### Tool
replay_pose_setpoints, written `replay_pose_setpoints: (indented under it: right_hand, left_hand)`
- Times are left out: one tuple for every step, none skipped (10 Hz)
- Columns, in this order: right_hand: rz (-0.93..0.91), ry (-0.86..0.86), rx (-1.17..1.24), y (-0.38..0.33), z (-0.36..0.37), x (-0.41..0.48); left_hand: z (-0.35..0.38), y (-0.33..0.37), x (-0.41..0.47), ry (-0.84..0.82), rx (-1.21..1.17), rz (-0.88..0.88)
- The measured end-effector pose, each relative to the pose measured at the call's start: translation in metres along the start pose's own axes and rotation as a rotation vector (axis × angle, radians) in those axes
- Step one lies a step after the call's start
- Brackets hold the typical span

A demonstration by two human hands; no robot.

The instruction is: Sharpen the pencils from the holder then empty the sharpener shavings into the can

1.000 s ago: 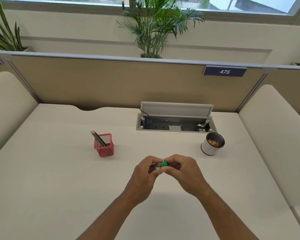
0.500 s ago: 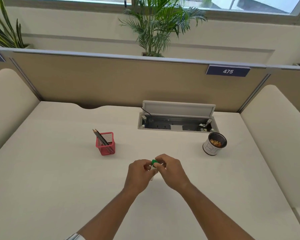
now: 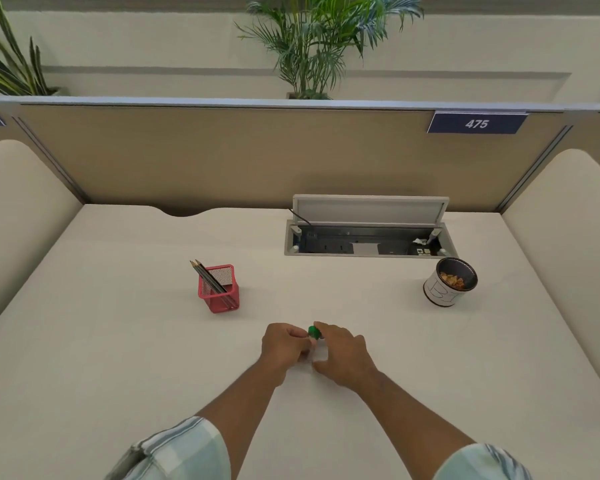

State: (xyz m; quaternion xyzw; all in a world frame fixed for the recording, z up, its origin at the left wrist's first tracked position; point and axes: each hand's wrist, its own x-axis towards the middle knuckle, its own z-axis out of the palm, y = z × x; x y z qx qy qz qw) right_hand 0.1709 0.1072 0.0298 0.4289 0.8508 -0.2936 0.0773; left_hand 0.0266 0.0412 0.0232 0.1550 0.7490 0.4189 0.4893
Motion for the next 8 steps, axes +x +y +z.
replay_pose_setpoints:
  right_hand:
    - [-0.012, -0.027, 0.013, 0.002, 0.007, 0.012]
    - [-0.015, 0.032, -0.004, 0.004, 0.007, 0.022]
    - [-0.007, 0.038, -0.005, 0.006, 0.009, 0.028]
    - [0.011, 0.031, 0.029, 0.008, 0.011, 0.031]
    - [0.016, 0.016, 0.024, 0.011, 0.010, 0.032]
    - [0.039, -0.011, -0.019, 0.013, 0.005, 0.031]
    - [0.071, -0.018, -0.009, 0.016, 0.000, 0.032]
    - [0.109, -0.039, 0.001, 0.020, -0.008, 0.026]
  left_hand:
    - [0.002, -0.004, 0.014, 0.025, 0.005, -0.015]
    - [0.007, -0.002, 0.021, 0.072, 0.036, -0.012]
    - [0.010, -0.003, 0.028, 0.100, 0.144, 0.021]
    - [0.012, -0.005, 0.036, 0.104, 0.152, 0.014]
    - [0.013, -0.006, 0.040, 0.116, 0.156, 0.011]
    - [0.013, -0.008, 0.042, 0.130, 0.156, 0.021]
    - [0.012, -0.010, 0.045, 0.112, 0.145, 0.010]
    - [0.008, -0.008, 0.043, 0.126, 0.159, 0.009]
